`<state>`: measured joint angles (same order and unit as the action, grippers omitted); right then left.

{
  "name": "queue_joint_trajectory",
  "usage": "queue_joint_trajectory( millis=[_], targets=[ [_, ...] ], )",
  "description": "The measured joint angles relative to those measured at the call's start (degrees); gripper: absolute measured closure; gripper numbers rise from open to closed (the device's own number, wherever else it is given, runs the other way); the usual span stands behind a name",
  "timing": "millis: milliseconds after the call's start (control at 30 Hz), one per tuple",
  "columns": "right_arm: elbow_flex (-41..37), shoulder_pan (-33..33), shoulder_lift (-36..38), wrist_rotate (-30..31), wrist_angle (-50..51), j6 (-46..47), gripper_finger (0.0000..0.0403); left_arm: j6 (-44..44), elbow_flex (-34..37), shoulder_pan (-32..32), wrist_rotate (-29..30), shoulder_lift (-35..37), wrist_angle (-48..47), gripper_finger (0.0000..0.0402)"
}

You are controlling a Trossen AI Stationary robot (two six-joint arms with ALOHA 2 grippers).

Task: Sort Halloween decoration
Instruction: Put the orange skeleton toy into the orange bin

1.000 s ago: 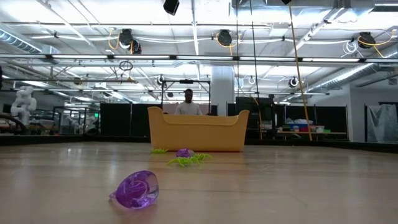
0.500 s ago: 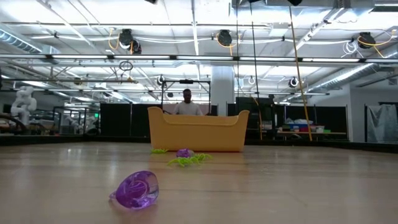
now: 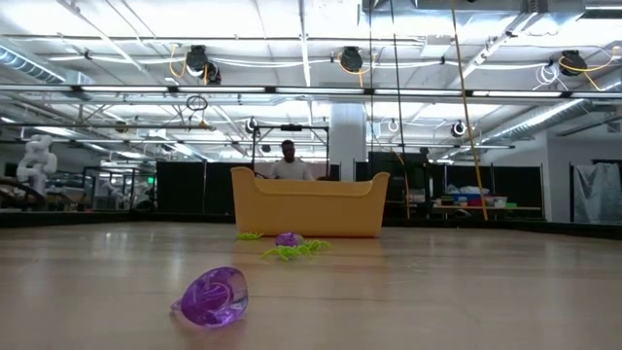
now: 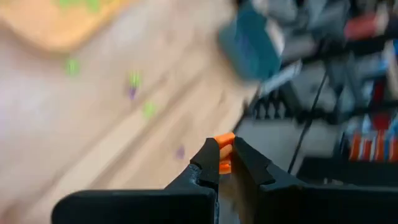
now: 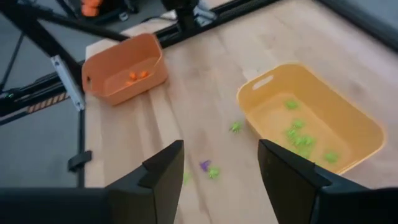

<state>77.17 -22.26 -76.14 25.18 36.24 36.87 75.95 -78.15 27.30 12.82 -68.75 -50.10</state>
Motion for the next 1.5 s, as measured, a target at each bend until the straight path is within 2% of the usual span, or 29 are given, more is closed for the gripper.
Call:
queue_joint_trajectory(
  millis=[100,233,400,567,667,867,1233,1500],
  targets=[
    [0.00,-0.01,0.00,-3.04,0.49,0.97,0.0211,4.08,0.02,5.74,-2.45,0.14,-5.29,0.0384],
    [0.00,0.00,0.00,-5.80,0.91,1.80,0.0211,10.55,0.04,13.33,-2.80,0.23,-8.83,0.0384],
    [0.00,-0.01,0.00,-5.89,0.93,2.95,0.0211,19.20,0.04,21.41,-0.76,-0.24,-12.24,0.0384],
    [0.00,0.02,-0.54,-5.73,0.93,2.91,0.0211,24.94,0.04,25.70,-0.76,-2.83,-15.70,0.0384],
    [0.00,0.02,-1.11,-5.67,0.49,2.98,0.0211,25.70,0.02,26.96,-1.61,-5.31,-18.32,0.0384],
    [0.00,0.02,-2.56,-5.76,0.39,4.60,0.0211,23.72,0.16,27.32,-8.83,-10.93,-23.32,0.0384],
    [0.00,0.02,-3.19,-5.72,-3.16,5.98,0.0211,19.14,9.49,26.71,-9.94,-16.57,-17.69,0.0384],
    [0.00,-0.33,-3.19,-5.71,-4.18,7.03,0.0211,19.57,16.00,26.72,-9.95,-16.79,-13.42,0.0384]
  ],
)
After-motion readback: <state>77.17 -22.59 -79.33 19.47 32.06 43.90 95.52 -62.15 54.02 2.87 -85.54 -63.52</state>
